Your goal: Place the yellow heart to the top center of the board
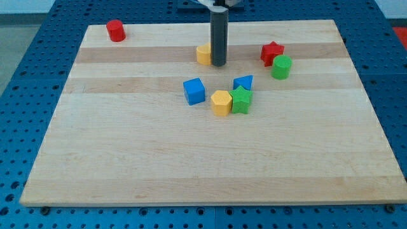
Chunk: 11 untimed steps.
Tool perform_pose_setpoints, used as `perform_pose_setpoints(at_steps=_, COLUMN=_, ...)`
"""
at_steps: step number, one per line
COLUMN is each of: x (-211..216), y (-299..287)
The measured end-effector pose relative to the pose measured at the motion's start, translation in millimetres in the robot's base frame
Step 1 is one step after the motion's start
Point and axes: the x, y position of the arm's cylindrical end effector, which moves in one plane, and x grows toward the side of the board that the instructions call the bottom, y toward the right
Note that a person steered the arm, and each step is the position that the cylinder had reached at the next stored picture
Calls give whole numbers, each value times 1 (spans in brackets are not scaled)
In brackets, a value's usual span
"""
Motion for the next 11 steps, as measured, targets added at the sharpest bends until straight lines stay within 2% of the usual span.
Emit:
perform_pose_setpoints(at_steps=1, x=-3, y=0)
perform_pose_setpoints(at_steps=2, x=44, y=-9)
perform_pose_setpoints(at_steps=3, x=52, y=-38)
perform_pose_setpoints(at_steps=6, x=1, y=-44)
perform_pose_setpoints(at_steps=11, x=-53, y=3)
